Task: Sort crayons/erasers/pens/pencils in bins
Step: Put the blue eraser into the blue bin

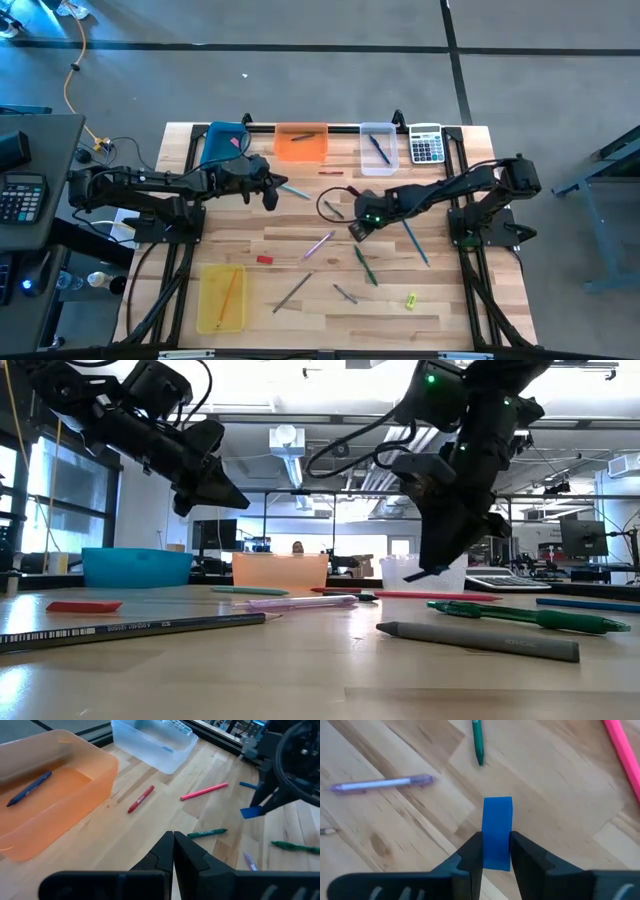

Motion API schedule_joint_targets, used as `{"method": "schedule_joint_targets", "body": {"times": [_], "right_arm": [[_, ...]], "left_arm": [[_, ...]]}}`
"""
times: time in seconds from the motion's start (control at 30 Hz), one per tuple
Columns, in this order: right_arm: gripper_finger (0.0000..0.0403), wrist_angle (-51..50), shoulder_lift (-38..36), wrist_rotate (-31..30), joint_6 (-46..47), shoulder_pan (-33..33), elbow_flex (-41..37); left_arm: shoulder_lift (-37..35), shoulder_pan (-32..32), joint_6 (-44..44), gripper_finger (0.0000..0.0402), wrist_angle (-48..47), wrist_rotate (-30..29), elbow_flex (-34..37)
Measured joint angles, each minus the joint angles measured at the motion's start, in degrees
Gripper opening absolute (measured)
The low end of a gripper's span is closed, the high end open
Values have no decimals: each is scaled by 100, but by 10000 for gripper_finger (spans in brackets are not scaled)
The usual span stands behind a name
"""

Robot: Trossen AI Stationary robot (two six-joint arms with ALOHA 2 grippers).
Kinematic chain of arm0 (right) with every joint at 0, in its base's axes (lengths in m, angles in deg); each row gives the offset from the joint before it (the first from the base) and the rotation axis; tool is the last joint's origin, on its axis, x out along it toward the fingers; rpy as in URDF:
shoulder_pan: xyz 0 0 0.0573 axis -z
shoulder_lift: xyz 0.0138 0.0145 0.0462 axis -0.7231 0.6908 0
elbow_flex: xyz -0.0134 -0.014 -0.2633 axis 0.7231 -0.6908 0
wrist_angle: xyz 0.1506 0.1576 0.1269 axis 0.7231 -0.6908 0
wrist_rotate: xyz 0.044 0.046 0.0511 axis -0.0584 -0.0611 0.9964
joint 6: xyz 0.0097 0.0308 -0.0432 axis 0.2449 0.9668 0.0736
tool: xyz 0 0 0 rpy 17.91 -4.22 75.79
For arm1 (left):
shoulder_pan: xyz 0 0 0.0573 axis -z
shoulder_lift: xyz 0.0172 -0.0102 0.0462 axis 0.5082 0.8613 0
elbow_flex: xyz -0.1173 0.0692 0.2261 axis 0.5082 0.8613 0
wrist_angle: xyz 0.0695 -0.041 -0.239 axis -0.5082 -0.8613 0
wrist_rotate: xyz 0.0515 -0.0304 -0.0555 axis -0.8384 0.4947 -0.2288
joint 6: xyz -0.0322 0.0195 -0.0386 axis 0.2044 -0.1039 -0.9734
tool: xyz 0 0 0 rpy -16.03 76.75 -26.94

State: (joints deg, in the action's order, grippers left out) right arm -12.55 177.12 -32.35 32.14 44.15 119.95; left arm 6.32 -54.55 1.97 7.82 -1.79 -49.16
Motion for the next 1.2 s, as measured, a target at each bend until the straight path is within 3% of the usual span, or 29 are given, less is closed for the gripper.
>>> {"method": "schedule_joint_targets", "body": {"times": [0.2,0.37,0.67,1.07,1.2], "right_arm": [[82,-7,-4,-227,-129,-2,28],[82,5,143,-791,-592,61,32],[85,163,642,-499,-777,221,32],[199,78,646,-345,-751,253,32],[216,122,724,-273,-852,361,44]], "left_arm": [[0,0,-7,0,0,95,0],[0,0,17,0,2,96,0],[-1,0,86,0,12,134,0],[0,0,167,0,28,199,0],[0,0,130,0,29,199,0]]}}
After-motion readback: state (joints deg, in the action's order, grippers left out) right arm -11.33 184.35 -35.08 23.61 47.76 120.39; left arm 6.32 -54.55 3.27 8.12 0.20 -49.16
